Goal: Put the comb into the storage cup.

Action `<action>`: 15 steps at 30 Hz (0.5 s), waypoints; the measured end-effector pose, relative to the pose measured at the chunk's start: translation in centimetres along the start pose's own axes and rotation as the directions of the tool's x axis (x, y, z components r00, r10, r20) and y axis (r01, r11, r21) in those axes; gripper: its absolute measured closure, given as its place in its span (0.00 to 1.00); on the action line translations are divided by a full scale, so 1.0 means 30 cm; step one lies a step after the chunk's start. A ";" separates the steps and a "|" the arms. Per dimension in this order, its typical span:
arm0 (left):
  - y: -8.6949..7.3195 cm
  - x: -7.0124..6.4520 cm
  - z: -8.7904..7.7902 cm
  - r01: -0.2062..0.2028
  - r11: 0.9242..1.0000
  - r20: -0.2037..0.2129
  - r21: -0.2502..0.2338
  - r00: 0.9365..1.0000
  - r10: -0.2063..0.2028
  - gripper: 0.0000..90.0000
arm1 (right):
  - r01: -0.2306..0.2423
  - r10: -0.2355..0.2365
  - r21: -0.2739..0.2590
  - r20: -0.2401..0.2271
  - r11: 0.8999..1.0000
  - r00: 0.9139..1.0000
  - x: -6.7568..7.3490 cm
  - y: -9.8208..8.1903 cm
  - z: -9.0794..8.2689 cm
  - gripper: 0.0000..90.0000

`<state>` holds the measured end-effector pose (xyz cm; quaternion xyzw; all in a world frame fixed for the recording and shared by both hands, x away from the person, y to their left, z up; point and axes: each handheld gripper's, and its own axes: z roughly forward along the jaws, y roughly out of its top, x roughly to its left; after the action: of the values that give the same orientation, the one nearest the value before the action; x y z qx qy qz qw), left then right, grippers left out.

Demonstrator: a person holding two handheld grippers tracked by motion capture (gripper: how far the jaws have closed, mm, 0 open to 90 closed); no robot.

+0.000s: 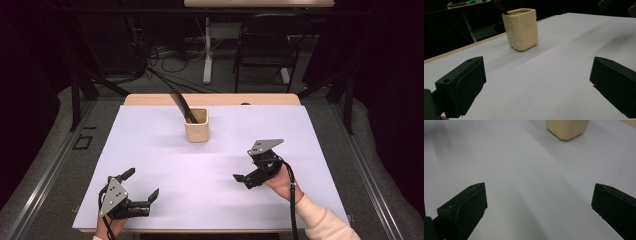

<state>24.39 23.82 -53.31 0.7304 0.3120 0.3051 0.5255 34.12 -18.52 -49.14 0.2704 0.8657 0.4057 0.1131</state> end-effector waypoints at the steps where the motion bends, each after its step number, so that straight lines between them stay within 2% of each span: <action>1: 0.000 0.000 0.000 0.002 1.000 0.000 0.001 1.000 -0.002 0.00 | 0.003 -0.003 -0.001 0.003 1.000 1.000 0.000 -0.004 -0.002 0.00; 15: 0.000 0.000 0.001 -0.001 1.000 0.001 0.004 1.000 0.001 0.00 | -0.011 0.011 0.000 0.033 1.000 0.999 0.010 -0.064 -0.036 0.00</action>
<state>24.41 23.79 -53.33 0.7316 0.3121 0.3045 0.5241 32.70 -20.03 -49.91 0.2817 0.8624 0.4015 0.1251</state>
